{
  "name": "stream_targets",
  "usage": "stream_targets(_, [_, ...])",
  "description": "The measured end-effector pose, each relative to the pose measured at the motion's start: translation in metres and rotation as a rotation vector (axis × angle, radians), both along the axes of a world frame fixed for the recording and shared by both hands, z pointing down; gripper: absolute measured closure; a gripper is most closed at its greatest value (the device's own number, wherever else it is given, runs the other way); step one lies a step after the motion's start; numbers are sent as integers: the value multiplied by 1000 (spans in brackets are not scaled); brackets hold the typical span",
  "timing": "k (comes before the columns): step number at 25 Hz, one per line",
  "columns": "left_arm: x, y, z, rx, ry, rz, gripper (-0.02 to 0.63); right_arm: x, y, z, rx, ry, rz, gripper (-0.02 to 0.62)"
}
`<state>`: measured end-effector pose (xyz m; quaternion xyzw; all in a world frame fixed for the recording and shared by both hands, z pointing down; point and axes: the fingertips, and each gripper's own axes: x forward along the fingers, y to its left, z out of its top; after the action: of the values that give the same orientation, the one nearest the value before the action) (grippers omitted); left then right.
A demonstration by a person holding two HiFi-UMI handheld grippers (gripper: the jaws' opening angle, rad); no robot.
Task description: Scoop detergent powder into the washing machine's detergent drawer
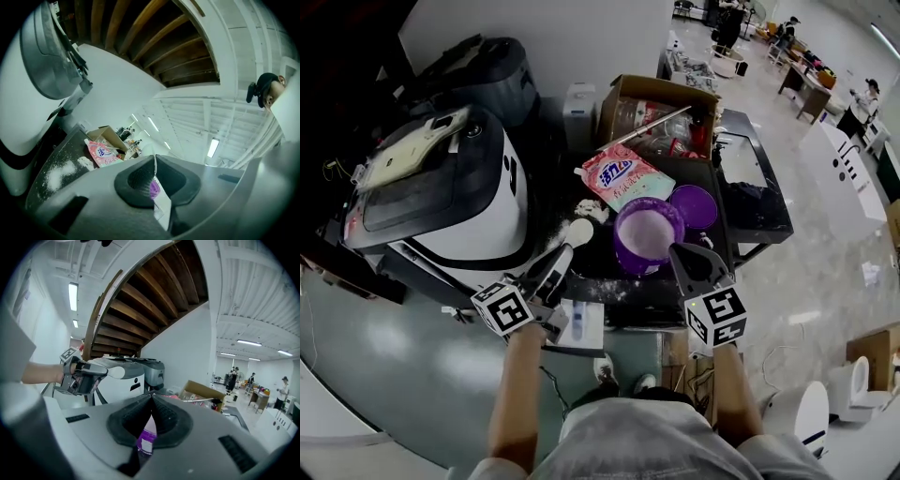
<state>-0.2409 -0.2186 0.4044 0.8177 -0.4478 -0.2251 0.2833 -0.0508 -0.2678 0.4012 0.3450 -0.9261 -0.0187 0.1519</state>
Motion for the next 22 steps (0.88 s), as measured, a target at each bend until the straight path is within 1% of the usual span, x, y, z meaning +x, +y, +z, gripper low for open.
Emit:
stream_targets(4, [3,29,13,-19,13,-27,592,9,22,-3,14,-7,-8,591])
stream_targets(6, [6,44,17,-27,31,-46,591,18,38,-4,21,-7,-14,591])
stream_targets(10, [27,83,25,-45,65,-64,591,42,79,-4,29,-30,-24,591])
stream_targets(11, [32,92,28,-53,81,-67,591,48,89,-1,26,-34,-21,591])
stream_targets(12, [39,101,29,-59,120,-70,592,55,97,3,16,-35,-16,591])
stream_targets(14, [51,119,32,-71,232,-79,592,67,116,13,-22,-38,-3,591])
stream_targets(15, [54,129,35,-80,265,-89,592,71,125,18,-41,-43,0,591])
stream_targets(19, [55,159,52,-126,307,-138,592,79,157,28,-80,-67,-5,591])
stream_targets(22, [52,176,62,-155,295,-163,592,83,174,31,-93,-72,-11,591])
